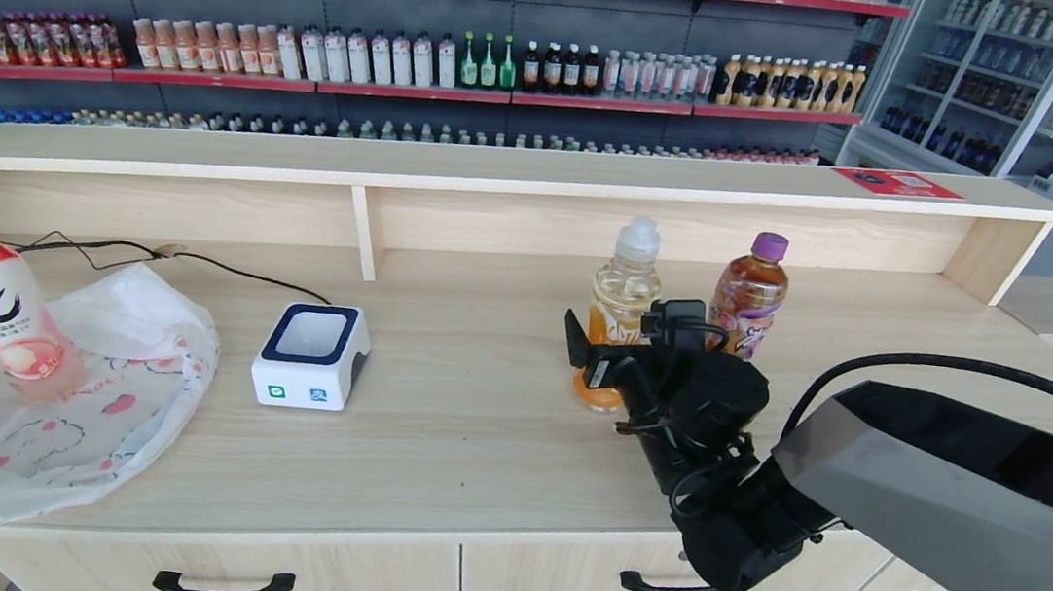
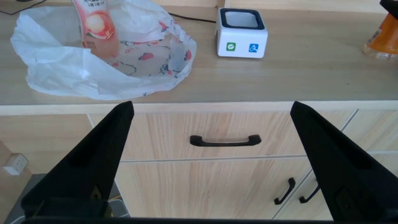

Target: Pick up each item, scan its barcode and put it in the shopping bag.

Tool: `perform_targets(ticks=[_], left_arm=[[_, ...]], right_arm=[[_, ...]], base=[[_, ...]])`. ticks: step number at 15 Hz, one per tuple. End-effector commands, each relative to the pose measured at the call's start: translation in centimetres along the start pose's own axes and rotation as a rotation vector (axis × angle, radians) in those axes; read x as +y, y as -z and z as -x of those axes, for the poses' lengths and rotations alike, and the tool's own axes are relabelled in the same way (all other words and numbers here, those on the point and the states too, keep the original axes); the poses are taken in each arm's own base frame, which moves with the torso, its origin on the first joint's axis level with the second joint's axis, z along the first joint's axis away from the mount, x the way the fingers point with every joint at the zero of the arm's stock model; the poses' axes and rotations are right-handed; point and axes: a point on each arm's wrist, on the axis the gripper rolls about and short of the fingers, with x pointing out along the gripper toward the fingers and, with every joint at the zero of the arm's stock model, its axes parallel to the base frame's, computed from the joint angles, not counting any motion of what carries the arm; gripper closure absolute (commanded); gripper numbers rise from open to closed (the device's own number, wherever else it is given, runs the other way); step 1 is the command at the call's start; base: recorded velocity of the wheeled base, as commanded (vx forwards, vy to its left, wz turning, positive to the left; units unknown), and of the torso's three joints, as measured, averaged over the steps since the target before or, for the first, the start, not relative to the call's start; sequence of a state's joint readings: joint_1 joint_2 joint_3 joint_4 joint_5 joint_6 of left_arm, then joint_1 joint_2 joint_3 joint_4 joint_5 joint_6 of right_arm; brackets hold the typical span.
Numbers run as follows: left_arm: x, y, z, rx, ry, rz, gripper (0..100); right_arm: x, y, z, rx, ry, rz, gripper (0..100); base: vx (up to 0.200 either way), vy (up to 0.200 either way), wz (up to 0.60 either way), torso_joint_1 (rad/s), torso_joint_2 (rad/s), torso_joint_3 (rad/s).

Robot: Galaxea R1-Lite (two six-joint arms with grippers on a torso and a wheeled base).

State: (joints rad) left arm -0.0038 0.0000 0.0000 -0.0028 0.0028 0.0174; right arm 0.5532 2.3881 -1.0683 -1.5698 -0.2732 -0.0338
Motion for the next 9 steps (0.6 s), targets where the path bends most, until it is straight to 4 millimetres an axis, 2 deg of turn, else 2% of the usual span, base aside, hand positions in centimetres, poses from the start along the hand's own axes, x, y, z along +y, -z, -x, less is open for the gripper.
perform_targets(ticks=[1,9], left_arm=[[0.00,0.00,0.00,0.000,0.000,-0.001,0],[0.00,-0.01,-0.01,0.001,-0.001,-0.001,0]], right_arm=[[-0.11,0.02,-0.02,0.000,0.004,-0.001,0],[-0.79,-0.23,-0.06,-0.001,0.046,-0.004,0]], base=[[0.000,0.000,0.00,0.000,0.00,0.000],[0.000,0.000,0.00,0.000,0.00,0.000]])
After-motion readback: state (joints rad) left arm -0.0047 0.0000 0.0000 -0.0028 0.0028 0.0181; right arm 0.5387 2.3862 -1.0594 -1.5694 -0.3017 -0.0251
